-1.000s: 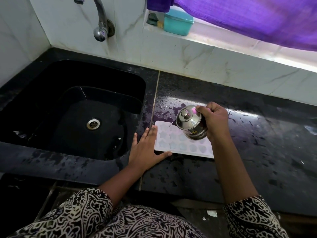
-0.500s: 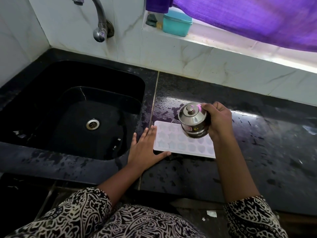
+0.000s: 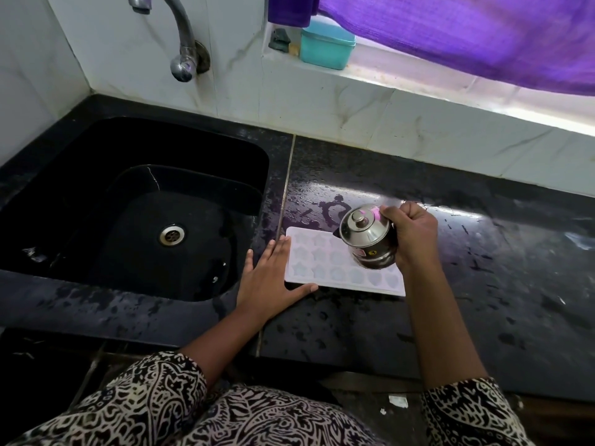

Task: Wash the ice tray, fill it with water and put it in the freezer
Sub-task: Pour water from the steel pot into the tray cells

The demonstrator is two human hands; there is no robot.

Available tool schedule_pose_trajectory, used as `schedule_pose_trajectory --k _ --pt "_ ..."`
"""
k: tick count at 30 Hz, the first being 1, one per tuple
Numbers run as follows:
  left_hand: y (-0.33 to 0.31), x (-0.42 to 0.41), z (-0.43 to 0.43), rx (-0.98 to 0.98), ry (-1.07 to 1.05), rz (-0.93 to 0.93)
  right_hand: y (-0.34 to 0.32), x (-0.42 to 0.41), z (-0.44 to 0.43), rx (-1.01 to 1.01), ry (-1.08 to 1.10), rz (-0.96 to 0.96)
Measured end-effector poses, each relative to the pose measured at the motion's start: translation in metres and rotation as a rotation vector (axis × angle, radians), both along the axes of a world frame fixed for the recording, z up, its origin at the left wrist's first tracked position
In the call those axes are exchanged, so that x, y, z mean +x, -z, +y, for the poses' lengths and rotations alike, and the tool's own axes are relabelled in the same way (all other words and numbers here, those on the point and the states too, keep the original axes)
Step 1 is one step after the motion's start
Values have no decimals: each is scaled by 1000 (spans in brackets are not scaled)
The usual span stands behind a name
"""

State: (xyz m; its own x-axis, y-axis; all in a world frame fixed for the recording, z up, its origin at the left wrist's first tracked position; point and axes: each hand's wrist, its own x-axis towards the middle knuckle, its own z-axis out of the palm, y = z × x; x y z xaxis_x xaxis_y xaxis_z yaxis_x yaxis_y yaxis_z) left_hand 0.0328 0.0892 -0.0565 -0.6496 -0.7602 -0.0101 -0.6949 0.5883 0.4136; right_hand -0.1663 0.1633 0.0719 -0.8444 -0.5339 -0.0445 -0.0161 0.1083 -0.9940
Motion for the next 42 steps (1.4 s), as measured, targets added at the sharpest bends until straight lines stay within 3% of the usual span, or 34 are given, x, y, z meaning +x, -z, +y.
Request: schedule_pose_trajectory --k 15,42 --pt "-1 0 1 -8 -4 3 -3 0 2 77 -8 141" --pt "2 1 0 -16 -1 4 -5 -2 3 51 -15 121"
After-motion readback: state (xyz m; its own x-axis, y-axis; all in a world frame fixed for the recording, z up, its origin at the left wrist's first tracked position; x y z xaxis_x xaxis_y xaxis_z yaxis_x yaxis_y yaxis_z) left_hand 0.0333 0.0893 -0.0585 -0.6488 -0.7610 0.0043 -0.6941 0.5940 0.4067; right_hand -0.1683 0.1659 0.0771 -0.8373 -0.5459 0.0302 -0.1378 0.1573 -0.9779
